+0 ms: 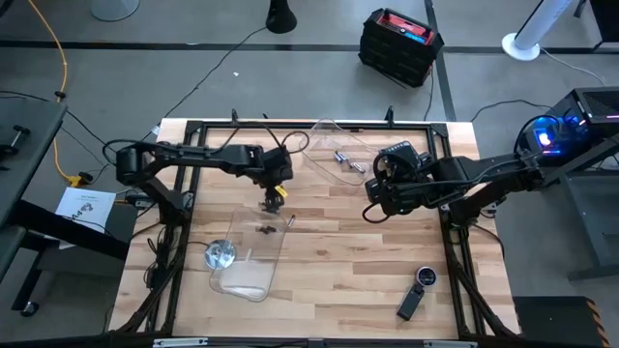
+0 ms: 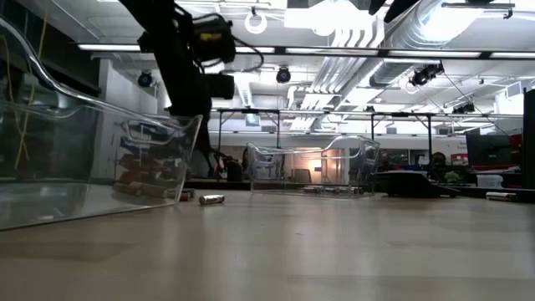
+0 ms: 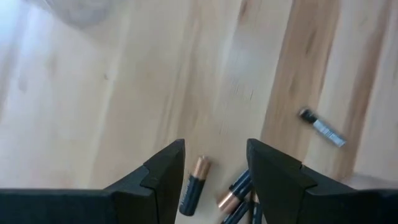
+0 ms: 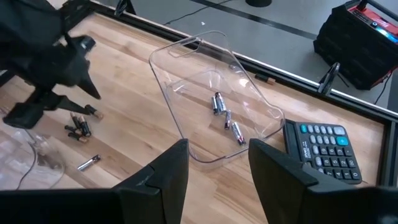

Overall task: Sort batteries
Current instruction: Put the black battery into the bottom transparent bin

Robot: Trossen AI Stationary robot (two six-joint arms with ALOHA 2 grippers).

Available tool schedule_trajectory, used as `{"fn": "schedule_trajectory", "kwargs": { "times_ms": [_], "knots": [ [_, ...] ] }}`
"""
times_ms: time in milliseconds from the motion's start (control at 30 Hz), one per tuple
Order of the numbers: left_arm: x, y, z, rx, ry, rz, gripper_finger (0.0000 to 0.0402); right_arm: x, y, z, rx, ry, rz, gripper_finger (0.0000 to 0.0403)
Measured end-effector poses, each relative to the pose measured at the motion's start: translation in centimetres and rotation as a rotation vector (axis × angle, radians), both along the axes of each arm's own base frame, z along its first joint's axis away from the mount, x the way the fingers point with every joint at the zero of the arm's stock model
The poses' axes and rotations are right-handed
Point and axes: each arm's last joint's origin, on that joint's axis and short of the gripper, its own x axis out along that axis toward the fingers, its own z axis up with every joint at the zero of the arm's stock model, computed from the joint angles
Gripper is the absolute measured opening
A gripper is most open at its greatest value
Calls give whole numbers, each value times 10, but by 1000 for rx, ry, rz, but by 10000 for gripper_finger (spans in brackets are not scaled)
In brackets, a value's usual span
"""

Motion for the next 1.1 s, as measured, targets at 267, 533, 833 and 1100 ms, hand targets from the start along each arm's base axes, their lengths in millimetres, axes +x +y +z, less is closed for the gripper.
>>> {"fn": "schedule_trajectory", "kwargs": {
  "times_ms": [267,533,833,1100],
  "knots": [
    [-9,16,-11,-24,100,-33,168,0,0,0,-2,-2,-1,161],
    [-8,39,-54,-212,197,45,168,1,0,0,-1,-8,-1,161],
    [-5,32,-59,-167,233,-30,168,1,0,0,-4,-11,-3,161],
    [-7,32,-62,-83,274,33,113,1,0,0,-7,-10,-3,161]
  ]
}}
